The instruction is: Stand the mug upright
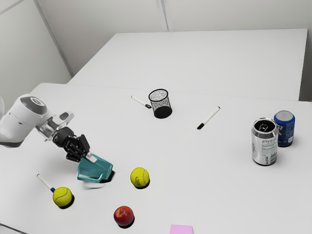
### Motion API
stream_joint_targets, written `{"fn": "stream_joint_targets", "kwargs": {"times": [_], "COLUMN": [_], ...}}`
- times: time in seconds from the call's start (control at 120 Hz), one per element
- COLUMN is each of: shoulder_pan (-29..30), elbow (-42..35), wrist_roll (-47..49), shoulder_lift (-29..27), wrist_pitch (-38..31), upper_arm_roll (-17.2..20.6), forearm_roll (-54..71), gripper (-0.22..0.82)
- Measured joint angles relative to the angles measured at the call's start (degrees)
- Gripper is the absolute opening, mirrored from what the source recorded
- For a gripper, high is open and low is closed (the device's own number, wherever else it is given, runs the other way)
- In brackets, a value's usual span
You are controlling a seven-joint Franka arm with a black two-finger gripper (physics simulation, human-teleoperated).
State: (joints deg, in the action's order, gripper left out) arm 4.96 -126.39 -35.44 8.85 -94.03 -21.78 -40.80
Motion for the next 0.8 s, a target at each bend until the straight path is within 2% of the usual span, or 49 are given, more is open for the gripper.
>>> {"fn": "stream_joint_targets", "kwargs": {"times": [0.1,0.392,0.592,0.8], "shoulder_pan": [-0.1,-1.2,-6.0,-9.6], "elbow": [0.1,0.5,0.9,0.4], "wrist_roll": [-0.1,0.1,3.2,11.8], "shoulder_lift": [-0.5,-2.6,-5.6,-8.3], "wrist_pitch": [0.3,-0.4,-8.3,-15.1], "upper_arm_roll": [0.0,0.0,-0.2,-0.3], "forearm_roll": [-0.9,-0.8,4.8,14.7], "gripper": [-0.15,-0.17,-0.17,-0.17]}}
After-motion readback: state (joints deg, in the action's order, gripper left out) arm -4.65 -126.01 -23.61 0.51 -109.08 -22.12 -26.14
